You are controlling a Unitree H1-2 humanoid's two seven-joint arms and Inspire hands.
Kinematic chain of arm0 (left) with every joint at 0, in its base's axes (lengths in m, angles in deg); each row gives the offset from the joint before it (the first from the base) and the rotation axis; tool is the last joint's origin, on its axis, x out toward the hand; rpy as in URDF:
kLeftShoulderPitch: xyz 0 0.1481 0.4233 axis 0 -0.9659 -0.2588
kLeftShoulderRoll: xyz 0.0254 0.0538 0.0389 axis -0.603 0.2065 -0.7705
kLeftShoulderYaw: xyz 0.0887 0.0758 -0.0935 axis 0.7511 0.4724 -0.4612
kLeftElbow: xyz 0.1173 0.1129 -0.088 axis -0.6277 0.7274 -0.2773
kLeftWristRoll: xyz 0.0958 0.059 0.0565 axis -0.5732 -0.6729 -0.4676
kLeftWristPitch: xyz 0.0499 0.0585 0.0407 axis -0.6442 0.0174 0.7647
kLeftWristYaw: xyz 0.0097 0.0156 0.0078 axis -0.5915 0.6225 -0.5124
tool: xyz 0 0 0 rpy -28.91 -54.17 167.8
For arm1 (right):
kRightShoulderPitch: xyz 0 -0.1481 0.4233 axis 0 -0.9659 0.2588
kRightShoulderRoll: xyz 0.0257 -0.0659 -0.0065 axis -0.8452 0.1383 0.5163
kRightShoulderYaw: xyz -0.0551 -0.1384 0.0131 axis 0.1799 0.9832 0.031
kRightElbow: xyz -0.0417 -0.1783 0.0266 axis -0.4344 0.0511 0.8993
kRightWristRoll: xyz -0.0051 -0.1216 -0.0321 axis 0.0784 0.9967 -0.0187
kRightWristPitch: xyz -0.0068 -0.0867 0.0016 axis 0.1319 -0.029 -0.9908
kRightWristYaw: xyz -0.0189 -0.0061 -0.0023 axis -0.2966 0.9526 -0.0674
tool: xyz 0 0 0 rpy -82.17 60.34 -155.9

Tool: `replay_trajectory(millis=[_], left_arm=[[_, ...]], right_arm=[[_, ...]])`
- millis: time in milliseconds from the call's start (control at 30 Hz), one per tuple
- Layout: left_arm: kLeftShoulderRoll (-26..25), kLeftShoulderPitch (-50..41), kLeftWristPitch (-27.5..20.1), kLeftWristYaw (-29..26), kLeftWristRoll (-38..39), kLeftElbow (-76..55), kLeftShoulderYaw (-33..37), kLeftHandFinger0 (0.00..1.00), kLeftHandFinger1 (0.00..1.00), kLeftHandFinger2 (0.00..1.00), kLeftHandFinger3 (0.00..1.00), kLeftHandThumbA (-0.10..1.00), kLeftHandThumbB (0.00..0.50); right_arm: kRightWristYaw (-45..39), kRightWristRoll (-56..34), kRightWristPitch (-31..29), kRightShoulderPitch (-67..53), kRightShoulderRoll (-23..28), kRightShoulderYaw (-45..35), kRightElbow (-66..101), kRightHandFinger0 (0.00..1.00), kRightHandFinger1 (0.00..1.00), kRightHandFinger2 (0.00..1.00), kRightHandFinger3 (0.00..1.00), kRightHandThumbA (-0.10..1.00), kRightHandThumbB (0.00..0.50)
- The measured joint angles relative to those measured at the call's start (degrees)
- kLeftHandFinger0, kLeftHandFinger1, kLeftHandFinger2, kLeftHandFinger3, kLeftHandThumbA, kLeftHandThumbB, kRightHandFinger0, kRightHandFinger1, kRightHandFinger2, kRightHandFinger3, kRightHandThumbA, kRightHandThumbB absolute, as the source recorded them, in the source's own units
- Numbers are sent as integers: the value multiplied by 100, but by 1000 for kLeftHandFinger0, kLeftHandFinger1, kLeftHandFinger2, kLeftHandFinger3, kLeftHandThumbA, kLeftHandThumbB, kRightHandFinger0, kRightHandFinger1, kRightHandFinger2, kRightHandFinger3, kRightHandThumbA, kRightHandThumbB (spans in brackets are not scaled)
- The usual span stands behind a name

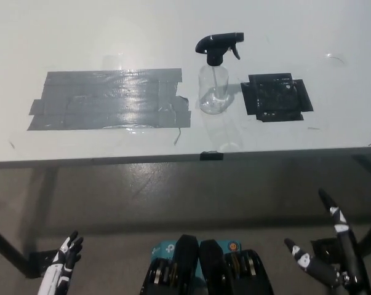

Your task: The robot grabs the black lid of the spray bottle on the desk and places it on the black area of the desk

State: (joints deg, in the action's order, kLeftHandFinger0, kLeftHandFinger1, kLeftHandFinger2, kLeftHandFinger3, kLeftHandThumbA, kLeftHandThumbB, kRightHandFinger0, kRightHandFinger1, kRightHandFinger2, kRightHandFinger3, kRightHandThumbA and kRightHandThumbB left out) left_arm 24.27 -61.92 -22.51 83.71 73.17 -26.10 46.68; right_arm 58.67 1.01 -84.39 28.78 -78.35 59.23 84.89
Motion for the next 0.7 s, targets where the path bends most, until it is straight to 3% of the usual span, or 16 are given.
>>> replay_trajectory(millis=[100, 200, 300, 533, 700], left_arm=[[1, -72, 1, 0, -4, 0, 26, 1000, 1000, 1000, 1000, 1000, 249], [1, -163, 1, 0, -9, -1, 53, 1000, 1000, 1000, 1000, 1000, 246], [0, -214, 1, 1, -9, -1, 64, 1000, 1000, 1000, 1000, 1000, 251], [-4, -229, 0, 3, -28, -8, 75, 1000, 1000, 1000, 1000, 997, 246], [-56, -207, 0, 8, -69, -52, 94, 1000, 1000, 1000, 1000, 996, 259]], right_arm=[[4, 358, 91, 312, 55, 1, 154, 1000, 1000, 1000, 1000, 754, 486], [-2, 718, 229, 772, 156, 6, 231, 1000, 1000, 1000, 1000, 680, 464], [-12, 1096, 420, 1422, 280, 34, 213, 1000, 1000, 1000, 1000, 731, 445], [-115, 1946, 948, 3071, 536, 280, -29, 1000, 1000, 1000, 1000, 708, 440], [-184, 2537, 1361, 4044, 617, 601, -554, 1000, 1000, 1000, 1000, 734, 462]])
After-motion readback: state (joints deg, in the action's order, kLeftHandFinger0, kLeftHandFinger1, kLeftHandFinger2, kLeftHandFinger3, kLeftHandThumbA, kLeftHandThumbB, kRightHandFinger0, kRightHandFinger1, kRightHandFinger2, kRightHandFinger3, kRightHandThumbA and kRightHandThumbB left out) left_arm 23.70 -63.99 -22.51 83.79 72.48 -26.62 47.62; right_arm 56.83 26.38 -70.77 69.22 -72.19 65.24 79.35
